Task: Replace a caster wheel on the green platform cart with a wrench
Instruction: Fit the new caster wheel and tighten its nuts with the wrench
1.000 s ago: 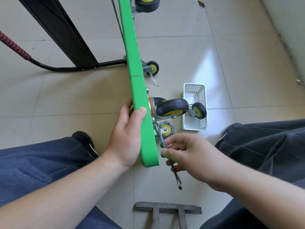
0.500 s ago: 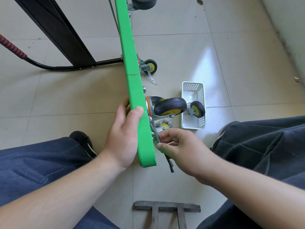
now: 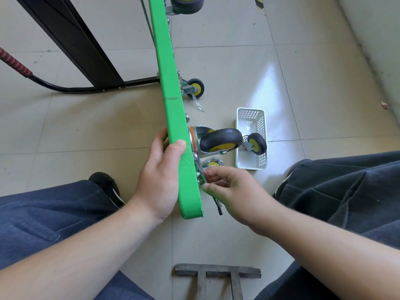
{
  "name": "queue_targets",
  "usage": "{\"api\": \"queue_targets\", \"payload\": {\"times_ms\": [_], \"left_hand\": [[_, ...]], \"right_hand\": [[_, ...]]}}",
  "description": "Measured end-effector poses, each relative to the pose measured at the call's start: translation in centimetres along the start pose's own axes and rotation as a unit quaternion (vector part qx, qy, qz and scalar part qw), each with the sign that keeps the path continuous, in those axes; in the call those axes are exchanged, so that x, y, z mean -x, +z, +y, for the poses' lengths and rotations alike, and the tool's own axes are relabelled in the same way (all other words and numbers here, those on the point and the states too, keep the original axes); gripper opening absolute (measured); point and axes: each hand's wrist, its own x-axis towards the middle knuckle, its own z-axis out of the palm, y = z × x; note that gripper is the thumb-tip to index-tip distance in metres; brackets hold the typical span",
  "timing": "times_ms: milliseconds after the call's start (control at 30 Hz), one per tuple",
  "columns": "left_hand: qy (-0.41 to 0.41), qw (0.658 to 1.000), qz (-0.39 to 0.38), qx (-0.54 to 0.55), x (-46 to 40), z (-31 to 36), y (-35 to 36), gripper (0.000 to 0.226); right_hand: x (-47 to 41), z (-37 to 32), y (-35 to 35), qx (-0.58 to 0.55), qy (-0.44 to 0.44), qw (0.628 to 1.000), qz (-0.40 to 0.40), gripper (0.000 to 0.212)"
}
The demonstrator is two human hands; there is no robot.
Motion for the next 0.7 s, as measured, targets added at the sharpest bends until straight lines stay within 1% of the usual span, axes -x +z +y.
{"api": "queue_targets", "payload": {"times_ms": [67,200,367,500,600,700], "left_hand": [[-0.002,1.000,0.002,0.000,0.0,0.1,0.0,0.050],[-0.004,1.000,0.006,-0.009,0.1,0.1,0.0,0.065],[0.005,1.000,0.004,-0.011,0.0,0.0,-0.1,0.069],[0.004,1.000,0.002,-0.015,-0.1,-0.1,-0.1,0.068],[0.002,1.000,0.008,-0.019,-0.2,-0.2,-0.1,0.065],[0.005,1.000,0.007,-0.017,-0.1,-0.1,0.0,0.063]], "right_hand": [[0.3,-0.2,-0.2,0.006,0.005,1.000,-0.008,0.014],[1.1,-0.6,-0.3,0.005,0.009,1.000,-0.021,0.012],[2.2,-1.6,-0.4,-0.014,0.035,0.998,-0.040,0.011],[3.1,-3.2,-0.7,-0.050,0.069,0.995,-0.050,0.011],[3.6,-4.8,-1.4,-0.112,0.117,0.985,-0.060,0.019],[3.8,-6.2,-2.1,-0.147,0.158,0.974,-0.075,0.025]]}}
